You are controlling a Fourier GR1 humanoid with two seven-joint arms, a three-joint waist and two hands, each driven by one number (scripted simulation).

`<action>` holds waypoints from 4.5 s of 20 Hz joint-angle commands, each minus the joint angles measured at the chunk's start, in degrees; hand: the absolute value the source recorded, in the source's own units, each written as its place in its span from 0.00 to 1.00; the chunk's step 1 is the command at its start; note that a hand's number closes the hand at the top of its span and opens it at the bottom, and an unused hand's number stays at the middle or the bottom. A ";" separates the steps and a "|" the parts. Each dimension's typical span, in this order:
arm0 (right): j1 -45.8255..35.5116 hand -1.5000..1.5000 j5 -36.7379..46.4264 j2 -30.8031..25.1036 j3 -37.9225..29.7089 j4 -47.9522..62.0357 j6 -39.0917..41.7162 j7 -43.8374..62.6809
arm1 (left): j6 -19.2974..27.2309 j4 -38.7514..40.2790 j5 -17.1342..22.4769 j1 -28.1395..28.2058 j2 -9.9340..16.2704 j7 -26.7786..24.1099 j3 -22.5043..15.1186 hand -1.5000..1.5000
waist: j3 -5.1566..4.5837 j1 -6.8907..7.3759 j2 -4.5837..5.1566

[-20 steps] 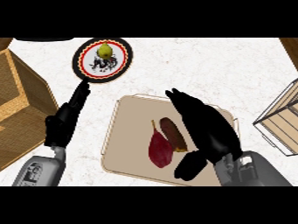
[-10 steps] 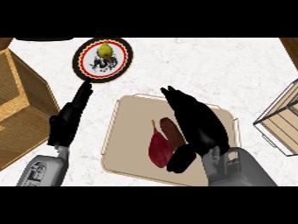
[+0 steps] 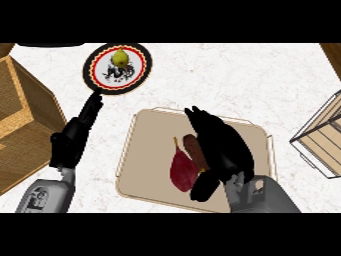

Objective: Pick the sweet potato from the tray and place it in the tiered shelf

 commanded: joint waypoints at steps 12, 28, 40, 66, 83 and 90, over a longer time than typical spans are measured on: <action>5.32 0.00 9.24 2.34 -1.77 5.41 1.34 -6.76 | -0.88 -3.91 -2.68 0.47 -2.00 3.29 1.09 0.50 | 0.01 0.01 -0.02; 4.88 0.00 14.18 4.56 -3.83 16.41 -2.93 -14.61 | -4.08 -6.11 -3.11 0.80 -2.40 5.52 2.81 0.50 | 0.01 0.11 0.01; 3.63 1.00 13.17 1.13 -3.00 22.56 -0.94 -19.83 | -3.70 2.86 -3.82 -0.60 -4.13 -2.86 4.27 0.50 | 0.00 0.01 0.08; 52.86 1.00 -16.15 -39.34 -16.82 -17.34 -13.89 -77.93 | -1.94 -2.59 -3.15 3.35 -1.84 0.03 8.66 0.50 | 0.13 -7.15 -1.20; 70.65 1.00 -59.75 -43.45 -74.26 -15.43 1.23 -90.99 | -3.03 -1.23 -3.98 0.65 -2.89 0.82 6.27 0.50 | -0.15 -2.84 -0.28; 67.67 1.00 -71.48 -46.66 -90.52 -11.82 6.19 -78.81 | -5.11 1.86 -3.25 -1.52 -2.01 -0.90 6.73 0.50 | -0.14 -1.25 0.03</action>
